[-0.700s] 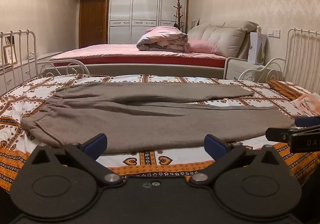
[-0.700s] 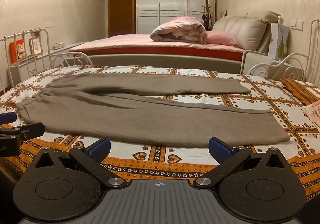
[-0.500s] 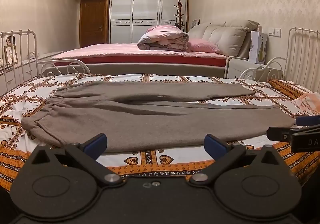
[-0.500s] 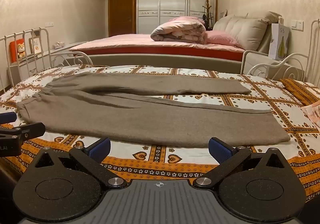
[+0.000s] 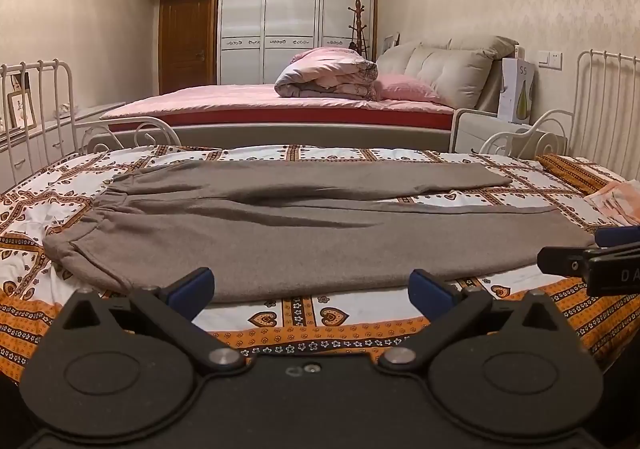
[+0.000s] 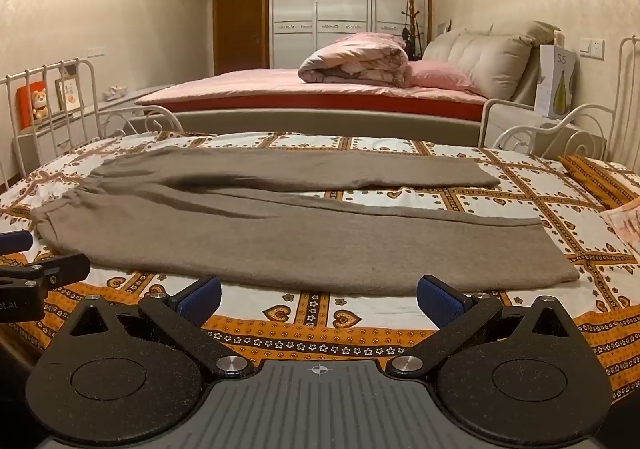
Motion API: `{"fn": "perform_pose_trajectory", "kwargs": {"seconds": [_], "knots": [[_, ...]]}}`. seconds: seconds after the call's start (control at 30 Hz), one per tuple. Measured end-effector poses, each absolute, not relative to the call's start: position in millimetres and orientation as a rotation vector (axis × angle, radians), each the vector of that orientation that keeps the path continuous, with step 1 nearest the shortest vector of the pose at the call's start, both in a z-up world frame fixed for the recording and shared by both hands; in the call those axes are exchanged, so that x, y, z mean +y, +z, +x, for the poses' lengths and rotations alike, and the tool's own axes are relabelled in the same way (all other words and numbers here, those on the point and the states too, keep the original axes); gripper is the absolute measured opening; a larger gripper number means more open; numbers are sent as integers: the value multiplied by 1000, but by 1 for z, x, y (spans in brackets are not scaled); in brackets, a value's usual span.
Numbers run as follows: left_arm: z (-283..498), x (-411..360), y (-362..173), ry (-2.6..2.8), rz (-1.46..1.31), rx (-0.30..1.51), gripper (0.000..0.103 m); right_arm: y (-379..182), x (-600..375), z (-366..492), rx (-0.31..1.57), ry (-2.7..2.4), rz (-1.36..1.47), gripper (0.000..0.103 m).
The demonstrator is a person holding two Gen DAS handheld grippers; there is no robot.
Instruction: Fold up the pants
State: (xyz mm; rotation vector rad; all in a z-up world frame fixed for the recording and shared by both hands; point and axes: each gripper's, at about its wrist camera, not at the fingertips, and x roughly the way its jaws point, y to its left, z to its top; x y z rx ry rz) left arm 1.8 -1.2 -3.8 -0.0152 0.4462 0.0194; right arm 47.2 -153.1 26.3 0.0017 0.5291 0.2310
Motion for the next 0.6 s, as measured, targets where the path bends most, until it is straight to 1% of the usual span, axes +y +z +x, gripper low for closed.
{"fn": "perform_pose_trajectory", "kwargs": {"seconds": [0.6], "knots": [[5,0,-5,16,-12,454,97,25,-153,48,534,229,4,103]]}}
